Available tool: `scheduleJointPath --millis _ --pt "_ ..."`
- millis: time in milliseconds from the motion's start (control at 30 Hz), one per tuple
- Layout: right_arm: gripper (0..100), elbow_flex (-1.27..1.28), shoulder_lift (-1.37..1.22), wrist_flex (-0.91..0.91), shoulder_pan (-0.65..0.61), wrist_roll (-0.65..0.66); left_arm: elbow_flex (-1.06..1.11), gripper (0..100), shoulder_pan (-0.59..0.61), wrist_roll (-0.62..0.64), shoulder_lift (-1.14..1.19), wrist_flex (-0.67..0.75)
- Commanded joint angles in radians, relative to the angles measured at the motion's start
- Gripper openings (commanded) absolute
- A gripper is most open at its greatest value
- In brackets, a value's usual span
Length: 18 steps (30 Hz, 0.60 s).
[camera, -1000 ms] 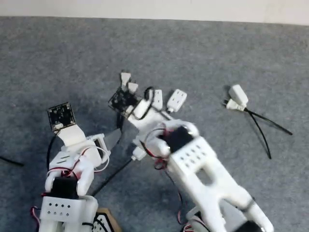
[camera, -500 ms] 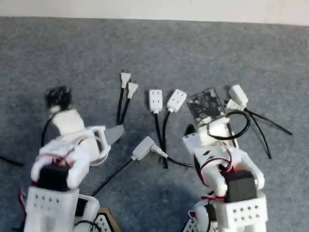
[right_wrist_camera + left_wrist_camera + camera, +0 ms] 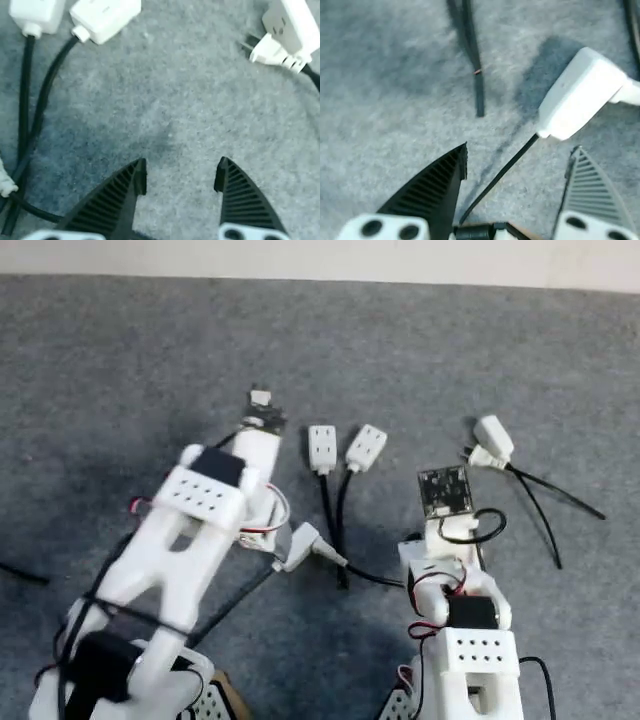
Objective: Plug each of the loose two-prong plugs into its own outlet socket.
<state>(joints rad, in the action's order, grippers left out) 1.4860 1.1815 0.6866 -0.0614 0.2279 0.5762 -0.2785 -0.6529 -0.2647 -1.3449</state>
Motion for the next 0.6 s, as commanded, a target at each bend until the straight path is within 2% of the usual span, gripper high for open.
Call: scheduleJointPath --millis 0,200,367,567 --pt "21.7 -0.002 -0.007 -0.031 0.008 -0.009 -0.041 32 -0.024 -0.025 0.054 0.080" --pt "21.7 -0.001 -0.007 -0.031 0.008 -0.009 -0.038 32 -0.111 -0.021 0.179 0.164" --pt "21.7 0.001 -0.007 -0.031 0.005 -0.009 -0.041 31 -0.134 0.015 0.255 0.198" --pt "21.7 0.001 -0.007 -0.031 0.005 -0.009 -0.044 13 -0.131 0.003 0.266 0.196"
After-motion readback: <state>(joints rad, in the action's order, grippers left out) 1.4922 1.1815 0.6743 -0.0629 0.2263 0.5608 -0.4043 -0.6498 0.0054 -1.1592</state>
